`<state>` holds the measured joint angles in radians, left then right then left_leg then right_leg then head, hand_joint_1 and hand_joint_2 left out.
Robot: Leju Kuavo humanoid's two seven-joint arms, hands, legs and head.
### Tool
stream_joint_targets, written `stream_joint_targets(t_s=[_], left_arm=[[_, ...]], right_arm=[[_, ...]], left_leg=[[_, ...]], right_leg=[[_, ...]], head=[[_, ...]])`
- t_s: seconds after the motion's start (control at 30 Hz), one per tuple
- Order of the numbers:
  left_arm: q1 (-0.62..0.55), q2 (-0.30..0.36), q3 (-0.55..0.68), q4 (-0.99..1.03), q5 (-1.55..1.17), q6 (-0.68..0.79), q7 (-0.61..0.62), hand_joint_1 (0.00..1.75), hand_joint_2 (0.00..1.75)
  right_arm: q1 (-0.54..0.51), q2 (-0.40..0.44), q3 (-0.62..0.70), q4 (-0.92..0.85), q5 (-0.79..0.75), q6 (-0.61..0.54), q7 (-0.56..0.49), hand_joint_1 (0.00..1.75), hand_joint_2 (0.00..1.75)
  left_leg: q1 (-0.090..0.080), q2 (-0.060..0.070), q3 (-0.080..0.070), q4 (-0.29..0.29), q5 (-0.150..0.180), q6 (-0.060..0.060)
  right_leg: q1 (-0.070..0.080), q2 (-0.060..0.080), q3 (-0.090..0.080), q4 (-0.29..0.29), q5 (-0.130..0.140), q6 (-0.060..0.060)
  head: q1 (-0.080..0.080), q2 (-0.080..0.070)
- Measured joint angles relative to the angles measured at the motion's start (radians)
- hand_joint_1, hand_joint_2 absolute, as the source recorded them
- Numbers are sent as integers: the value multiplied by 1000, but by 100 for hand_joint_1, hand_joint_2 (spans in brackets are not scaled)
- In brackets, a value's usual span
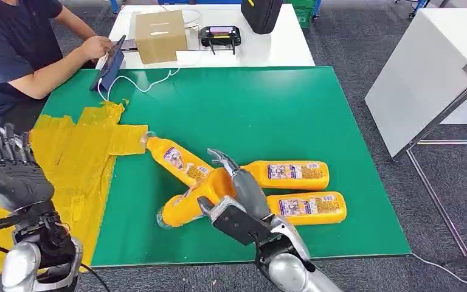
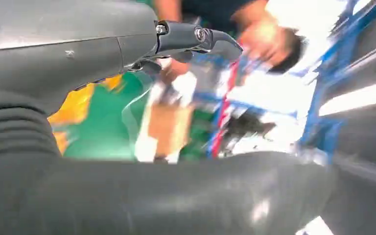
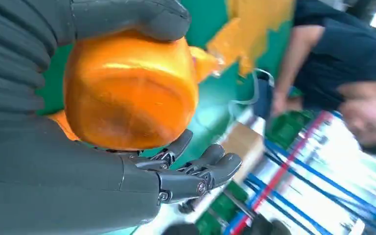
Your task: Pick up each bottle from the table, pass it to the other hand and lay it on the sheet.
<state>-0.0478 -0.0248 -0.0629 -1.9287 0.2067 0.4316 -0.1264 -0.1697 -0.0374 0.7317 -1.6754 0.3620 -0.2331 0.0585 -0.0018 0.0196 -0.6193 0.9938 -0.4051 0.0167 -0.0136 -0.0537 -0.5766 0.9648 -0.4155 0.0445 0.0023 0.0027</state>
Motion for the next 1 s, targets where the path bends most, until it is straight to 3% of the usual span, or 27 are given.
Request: stream_joint_targets(t_s=[0.43, 0.77, 1.0], left_arm=[[42, 6, -28, 0, 23, -65, 32, 0, 175], [46, 13, -27, 0, 47, -100, 62, 0, 175], [43, 14, -27, 1, 55, -109, 74, 0, 175]], right_arm=[[37, -36, -16, -23, -10, -6, -21, 175, 175], [22, -91, -11, 69, 33, 119, 138, 175, 175], [-20, -125, 8, 156, 48, 177, 185, 175, 175]], left_leg=[[0, 0, 0, 0, 0, 0], [0, 0, 0, 0, 0, 0], [0, 0, 0, 0, 0, 0]], right_leg=[[0, 0, 0, 0, 0, 0], [0, 0, 0, 0, 0, 0], [0, 0, 0, 0, 0, 0]], head=[[0, 0], [0, 0], [-1, 0]])
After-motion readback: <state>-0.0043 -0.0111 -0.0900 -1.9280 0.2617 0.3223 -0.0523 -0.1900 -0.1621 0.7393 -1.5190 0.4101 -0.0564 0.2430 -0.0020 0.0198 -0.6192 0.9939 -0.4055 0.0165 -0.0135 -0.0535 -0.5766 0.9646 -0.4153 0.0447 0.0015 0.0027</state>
